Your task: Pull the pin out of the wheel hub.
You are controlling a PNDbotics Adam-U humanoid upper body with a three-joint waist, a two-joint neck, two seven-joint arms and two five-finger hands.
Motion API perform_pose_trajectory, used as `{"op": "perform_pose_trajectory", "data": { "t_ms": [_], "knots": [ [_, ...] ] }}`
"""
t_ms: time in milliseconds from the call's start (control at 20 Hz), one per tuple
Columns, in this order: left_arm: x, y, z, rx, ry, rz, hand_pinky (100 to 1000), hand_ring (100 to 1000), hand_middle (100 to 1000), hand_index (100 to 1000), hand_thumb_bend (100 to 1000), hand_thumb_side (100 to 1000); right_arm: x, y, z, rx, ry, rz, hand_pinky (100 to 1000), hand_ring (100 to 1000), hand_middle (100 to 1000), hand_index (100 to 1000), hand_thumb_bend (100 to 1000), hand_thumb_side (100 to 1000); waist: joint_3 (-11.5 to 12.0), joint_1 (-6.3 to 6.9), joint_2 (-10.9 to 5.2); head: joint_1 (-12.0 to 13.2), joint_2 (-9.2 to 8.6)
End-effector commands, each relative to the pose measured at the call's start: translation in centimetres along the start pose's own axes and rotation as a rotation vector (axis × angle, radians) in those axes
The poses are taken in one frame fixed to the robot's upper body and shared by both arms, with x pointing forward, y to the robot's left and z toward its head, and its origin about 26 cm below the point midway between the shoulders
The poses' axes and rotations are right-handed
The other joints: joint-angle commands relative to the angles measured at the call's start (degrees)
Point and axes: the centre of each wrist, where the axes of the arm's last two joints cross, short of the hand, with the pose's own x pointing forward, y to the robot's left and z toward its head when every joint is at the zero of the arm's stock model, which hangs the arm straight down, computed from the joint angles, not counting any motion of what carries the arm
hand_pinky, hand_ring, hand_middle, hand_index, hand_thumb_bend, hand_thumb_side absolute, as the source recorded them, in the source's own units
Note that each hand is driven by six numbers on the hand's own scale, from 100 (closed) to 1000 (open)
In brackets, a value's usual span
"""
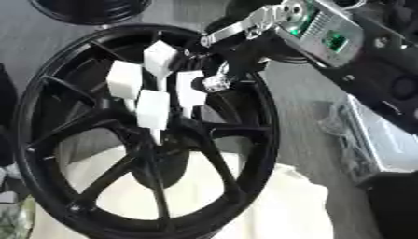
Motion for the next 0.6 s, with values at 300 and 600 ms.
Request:
{"op": "perform_pose_trajectory", "data": {
  "t_ms": [300,600],
  "knots": [
    [0.96,0.79,-0.23,-0.011,-0.02,-0.033,846,980,790,699,412,732,-0.38,-0.77,0.48,-0.01,0.053,0.024,1000,870,800,972,100,627,0.04,0.47,-1.38,-0.24,0.18],
    [0.97,0.75,-0.24,-0.013,-0.019,-0.033,846,981,791,699,410,733,-0.62,-0.91,0.14,-0.015,0.073,0.029,1000,864,788,962,100,623,0.07,0.48,-1.39,-0.31,0.22]
  ]
}}
